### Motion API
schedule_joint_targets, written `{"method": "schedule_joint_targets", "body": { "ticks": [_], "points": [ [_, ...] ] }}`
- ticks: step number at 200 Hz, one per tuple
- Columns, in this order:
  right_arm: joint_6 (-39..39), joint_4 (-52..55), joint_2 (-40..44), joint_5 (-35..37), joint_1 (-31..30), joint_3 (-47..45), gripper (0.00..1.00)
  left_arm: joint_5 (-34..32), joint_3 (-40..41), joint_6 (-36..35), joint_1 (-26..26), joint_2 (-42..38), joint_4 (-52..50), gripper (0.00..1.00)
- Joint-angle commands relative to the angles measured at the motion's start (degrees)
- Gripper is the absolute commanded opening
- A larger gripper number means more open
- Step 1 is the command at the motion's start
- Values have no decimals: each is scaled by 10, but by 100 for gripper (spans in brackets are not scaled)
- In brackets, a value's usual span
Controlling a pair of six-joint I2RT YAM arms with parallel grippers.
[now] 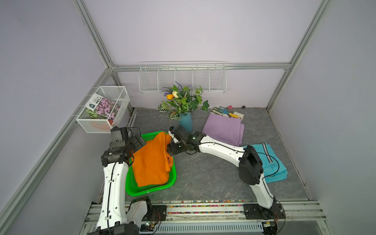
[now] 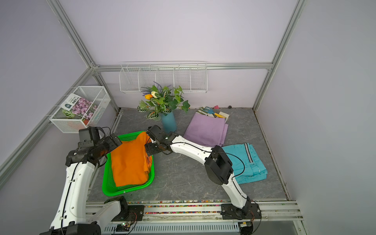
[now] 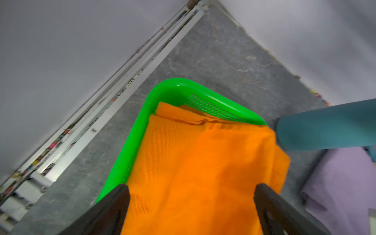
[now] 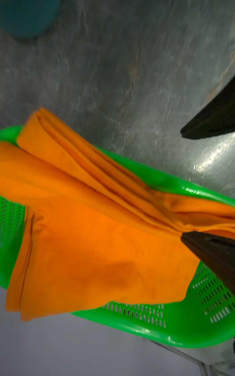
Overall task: Put the folded long pants in the basket
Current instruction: Move the basket to the center of the board.
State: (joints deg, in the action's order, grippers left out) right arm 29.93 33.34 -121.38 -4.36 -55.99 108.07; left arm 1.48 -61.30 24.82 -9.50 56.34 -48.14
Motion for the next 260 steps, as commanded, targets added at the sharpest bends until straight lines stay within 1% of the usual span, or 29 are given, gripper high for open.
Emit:
{"method": "schedule_joint_targets", "body": {
  "ticks": [1,13,29,37,48,62,80,113,133,146,158,170,178,192,199,206,227,240,260],
  "points": [
    [-3,8,31,0,4,-27,79,84,-15,33,-3,-17,59,100],
    [5,-5,35,-16,3,-43,80,138,-12,43,-3,-18,84,100],
    [23,-38,36,-45,3,-64,81,235,4,51,-3,-15,134,100],
    [35,-52,32,-61,4,-69,81,264,12,63,-3,-14,152,100],
    [49,-71,23,-82,2,-68,81,285,20,75,-3,-16,171,100],
    [60,-88,8,-102,-1,-61,82,294,26,79,-3,-21,182,100],
    [77,-102,-15,-121,-2,-45,82,288,26,75,-3,-28,175,100],
    [107,-118,-60,-159,-1,-12,78,277,29,69,-3,-37,161,100],
    [108,-72,-89,-142,-1,27,77,273,32,73,-3,-36,161,100],
    [107,-61,-99,-130,0,35,76,273,33,76,-3,-36,163,100],
    [112,-64,-103,-126,2,35,72,274,33,78,-3,-36,164,100],
    [116,-72,-106,-128,2,35,62,272,34,82,-3,-36,165,100],
    [120,-76,-106,-127,3,33,52,272,35,84,-3,-36,166,100],
    [134,-94,-97,-126,9,18,30,272,36,85,-3,-36,167,100],
    [148,-112,-90,-128,14,2,23,272,37,86,-3,-35,166,100],
    [163,-133,-80,-129,20,-19,21,270,38,85,-3,-36,165,100],
    [204,-198,-40,-124,41,-91,21,271,41,88,-3,-36,165,100],
    [209,-219,-16,-116,51,-128,21,274,44,91,-3,-34,169,100],
    [201,-221,15,-107,64,-165,21,281,52,101,-3,-31,180,100]
  ]
}}
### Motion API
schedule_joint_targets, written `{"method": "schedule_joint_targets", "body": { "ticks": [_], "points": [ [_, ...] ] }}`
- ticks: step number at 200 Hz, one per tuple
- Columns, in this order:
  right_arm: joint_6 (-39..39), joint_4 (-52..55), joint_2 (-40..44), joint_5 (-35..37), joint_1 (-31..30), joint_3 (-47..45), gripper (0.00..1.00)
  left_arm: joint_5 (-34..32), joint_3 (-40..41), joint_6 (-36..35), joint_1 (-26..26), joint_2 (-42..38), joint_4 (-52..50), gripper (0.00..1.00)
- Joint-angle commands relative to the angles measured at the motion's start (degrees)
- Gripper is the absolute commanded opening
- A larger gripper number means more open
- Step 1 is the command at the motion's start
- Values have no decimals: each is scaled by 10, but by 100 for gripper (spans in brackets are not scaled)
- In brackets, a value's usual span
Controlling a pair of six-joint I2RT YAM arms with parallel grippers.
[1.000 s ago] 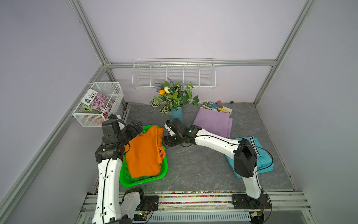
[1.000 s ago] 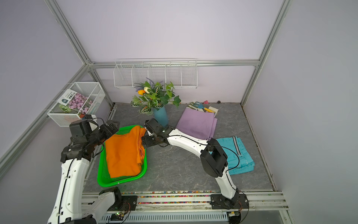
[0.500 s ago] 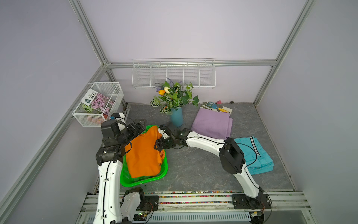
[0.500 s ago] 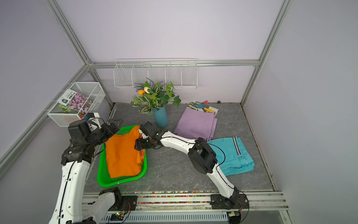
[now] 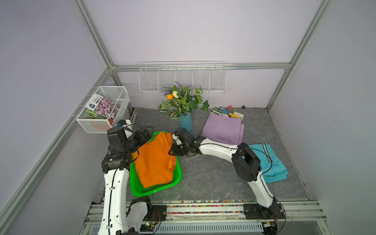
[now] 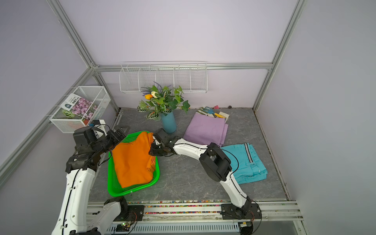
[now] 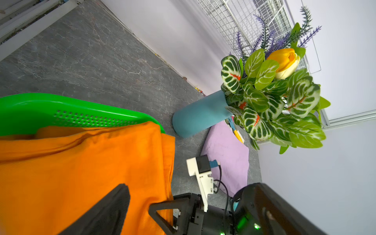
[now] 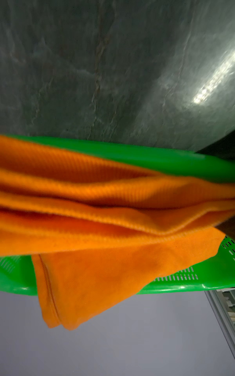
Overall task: Put the folded long pants in the basket
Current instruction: Move the basket to the center of the board, then pick up the long pant at the center of the board.
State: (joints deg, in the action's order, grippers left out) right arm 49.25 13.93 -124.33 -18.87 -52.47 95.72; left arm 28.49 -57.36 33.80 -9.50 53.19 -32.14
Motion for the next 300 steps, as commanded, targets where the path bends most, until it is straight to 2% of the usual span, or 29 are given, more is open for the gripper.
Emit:
{"method": "schedule_joint_targets", "body": {
  "ticks": [1,29,70,86,107,119,132,161,184,199,242,273,300],
  "points": [
    [7,-26,46,39,29,-43,21,11,13,12,-3,1,21,100],
    [-12,-14,71,56,40,-74,22,28,26,27,-3,2,38,100],
    [-37,3,74,60,47,-81,30,72,39,38,-1,1,54,100],
    [-52,2,82,66,47,-85,42,85,55,49,11,-1,66,99],
    [-71,-3,104,85,48,-100,69,51,88,64,67,-11,90,99],
    [-77,-10,119,92,51,-112,78,18,109,75,118,-16,108,99],
    [-78,-14,134,90,58,-122,83,-9,129,96,167,-15,138,99],
    [-63,-32,169,67,86,-164,84,-58,141,135,265,20,202,99],
    [-73,5,218,80,121,-209,84,-99,91,108,347,79,192,98],
    [-93,64,250,101,152,-220,84,-107,58,95,380,119,190,99],
    [-132,201,332,209,261,-237,85,-70,-7,96,409,224,238,99],
    [-139,206,352,215,347,-263,85,-53,-72,79,434,304,234,99],
    [-145,220,315,197,413,-252,91,-46,-125,64,456,361,206,99]
  ]
}}
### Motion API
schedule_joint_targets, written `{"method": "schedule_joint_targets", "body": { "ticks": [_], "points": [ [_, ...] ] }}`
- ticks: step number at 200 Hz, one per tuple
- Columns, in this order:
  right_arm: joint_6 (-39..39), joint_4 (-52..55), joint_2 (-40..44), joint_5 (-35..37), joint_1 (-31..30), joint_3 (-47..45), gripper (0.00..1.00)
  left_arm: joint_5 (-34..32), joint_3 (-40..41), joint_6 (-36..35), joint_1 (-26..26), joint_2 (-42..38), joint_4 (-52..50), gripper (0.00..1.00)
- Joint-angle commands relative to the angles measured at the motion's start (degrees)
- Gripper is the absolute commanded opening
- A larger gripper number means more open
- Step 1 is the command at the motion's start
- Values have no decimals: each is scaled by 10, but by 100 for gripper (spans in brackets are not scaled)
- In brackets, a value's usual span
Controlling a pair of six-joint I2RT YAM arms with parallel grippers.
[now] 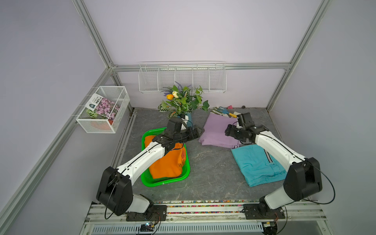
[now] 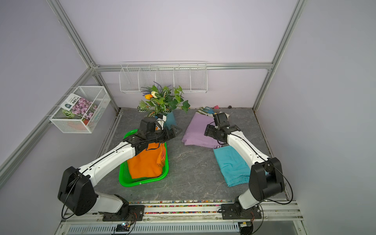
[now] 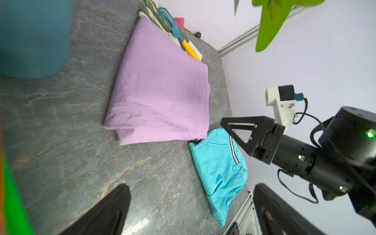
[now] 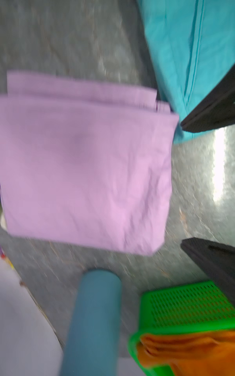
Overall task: Put the folded long pants in the basket
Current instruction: Pick up the long pant at the center of the board.
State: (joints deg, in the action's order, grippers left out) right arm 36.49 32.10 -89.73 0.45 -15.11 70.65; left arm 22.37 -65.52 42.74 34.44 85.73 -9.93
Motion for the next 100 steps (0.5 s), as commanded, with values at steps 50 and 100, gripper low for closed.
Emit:
{"method": "schedule_joint_targets", "body": {
  "ticks": [50,100],
  "points": [
    [-39,21,-143,-16,81,53,96,17,-47,-28,22,44,-29,98],
    [-45,-40,-212,-59,90,63,99,-19,-22,-50,21,8,-48,99]
  ]
}}
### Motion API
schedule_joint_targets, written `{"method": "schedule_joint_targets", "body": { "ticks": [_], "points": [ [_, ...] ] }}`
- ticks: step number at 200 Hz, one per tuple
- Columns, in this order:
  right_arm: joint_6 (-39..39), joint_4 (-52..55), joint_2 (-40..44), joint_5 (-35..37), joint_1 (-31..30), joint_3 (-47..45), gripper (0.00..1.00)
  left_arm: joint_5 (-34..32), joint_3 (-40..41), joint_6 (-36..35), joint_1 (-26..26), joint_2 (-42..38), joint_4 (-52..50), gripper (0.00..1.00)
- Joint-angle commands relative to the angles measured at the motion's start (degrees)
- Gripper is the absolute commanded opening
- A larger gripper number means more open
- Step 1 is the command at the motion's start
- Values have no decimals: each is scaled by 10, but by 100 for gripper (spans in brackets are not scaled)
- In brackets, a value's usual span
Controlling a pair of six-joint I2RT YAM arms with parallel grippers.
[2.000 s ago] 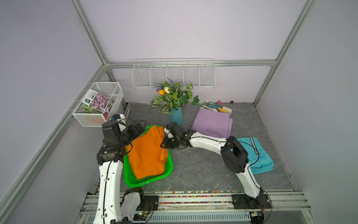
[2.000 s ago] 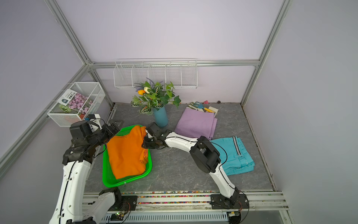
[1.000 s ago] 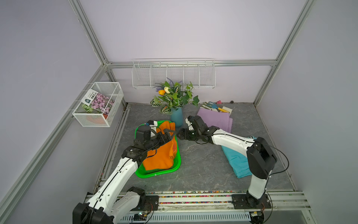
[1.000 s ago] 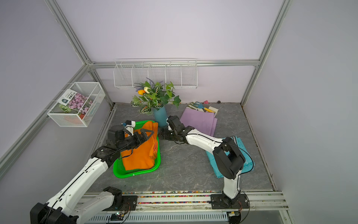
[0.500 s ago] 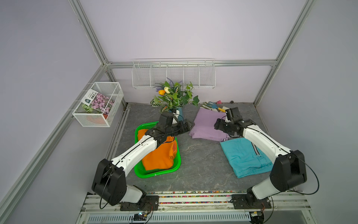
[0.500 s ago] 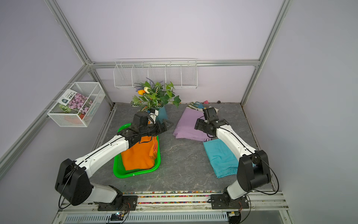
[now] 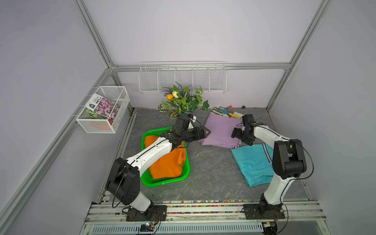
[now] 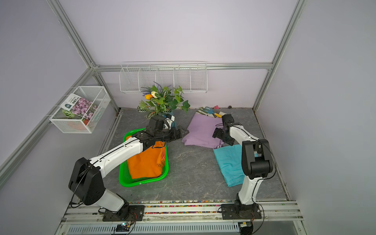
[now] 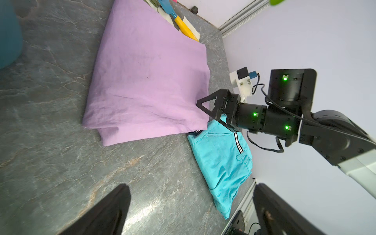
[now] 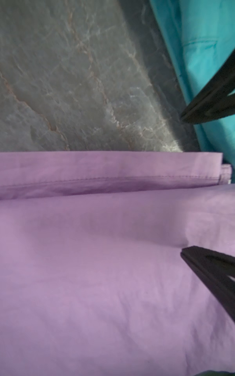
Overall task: Put the folded long pants in the basket
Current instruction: Pick up the long pant at the center of the board.
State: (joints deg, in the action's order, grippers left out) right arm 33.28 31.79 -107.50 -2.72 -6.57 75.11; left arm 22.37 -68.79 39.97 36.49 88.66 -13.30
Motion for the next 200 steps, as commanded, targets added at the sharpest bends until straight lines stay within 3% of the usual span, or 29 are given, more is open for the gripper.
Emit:
{"method": "schedule_joint_targets", "body": {
  "ticks": [1,45,76,132,200],
  "points": [
    [-13,-36,-35,-28,5,19,98,-20,10,-23,1,-22,-15,99],
    [-9,-56,-77,-50,5,32,97,-18,2,-22,0,-7,-15,99],
    [-2,-61,-98,-58,3,36,82,-16,-6,-23,1,4,-15,99],
    [2,-85,-98,-87,1,27,0,-13,-28,-28,1,44,-32,100],
    [-8,-40,-26,-142,1,53,0,-26,-94,-2,1,142,-17,99]
  ]
}}
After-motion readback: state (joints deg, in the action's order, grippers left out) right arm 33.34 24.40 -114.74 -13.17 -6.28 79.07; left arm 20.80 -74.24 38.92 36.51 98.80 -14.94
